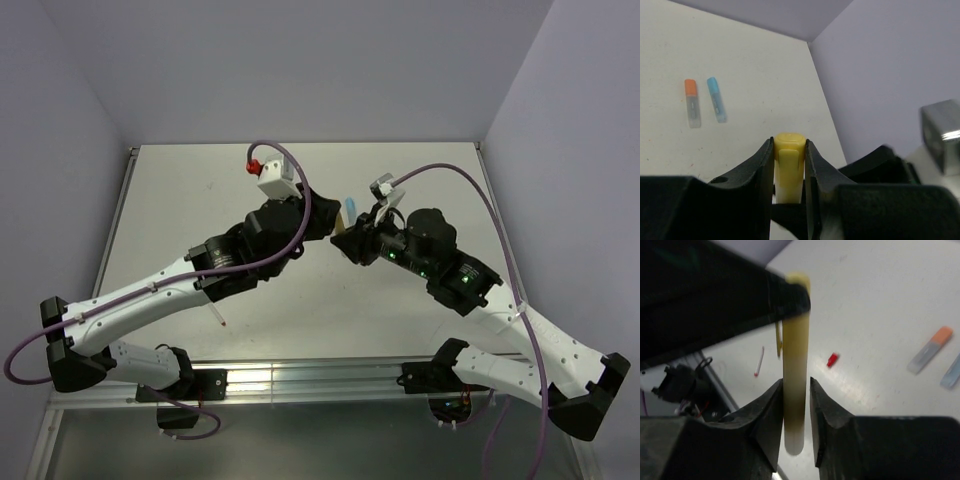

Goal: Insert the pens into the pen caps

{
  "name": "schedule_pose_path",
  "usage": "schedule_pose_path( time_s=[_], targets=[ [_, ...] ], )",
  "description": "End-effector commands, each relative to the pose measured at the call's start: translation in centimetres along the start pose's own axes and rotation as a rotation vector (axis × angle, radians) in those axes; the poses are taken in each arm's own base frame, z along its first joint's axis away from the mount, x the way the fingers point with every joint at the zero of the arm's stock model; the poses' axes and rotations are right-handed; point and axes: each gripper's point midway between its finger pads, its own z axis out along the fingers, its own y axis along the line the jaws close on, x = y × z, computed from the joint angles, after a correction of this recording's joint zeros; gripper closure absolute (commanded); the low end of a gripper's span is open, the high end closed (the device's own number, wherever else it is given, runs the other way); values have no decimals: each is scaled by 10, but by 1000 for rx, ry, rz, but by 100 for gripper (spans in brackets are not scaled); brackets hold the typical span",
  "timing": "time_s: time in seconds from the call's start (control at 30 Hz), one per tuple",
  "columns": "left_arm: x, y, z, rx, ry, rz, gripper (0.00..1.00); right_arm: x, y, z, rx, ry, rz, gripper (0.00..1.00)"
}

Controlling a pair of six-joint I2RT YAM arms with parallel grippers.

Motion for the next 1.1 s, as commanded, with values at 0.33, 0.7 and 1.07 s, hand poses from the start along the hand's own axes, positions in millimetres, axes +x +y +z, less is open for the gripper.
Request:
schedule_pose_path(
  time_s=[0.33,0.7,1.07],
  targets=[
    [-38,17,37,-37,62,90,100,-77,1,-27,49,-267,-3,43],
    [-3,138,157,-252,219,171,100,-59,-36,-36,252,-221,50,38],
    [78,250,248,-466,416,248,100,-51,-43,-31,283,-194,48,37]
  ],
)
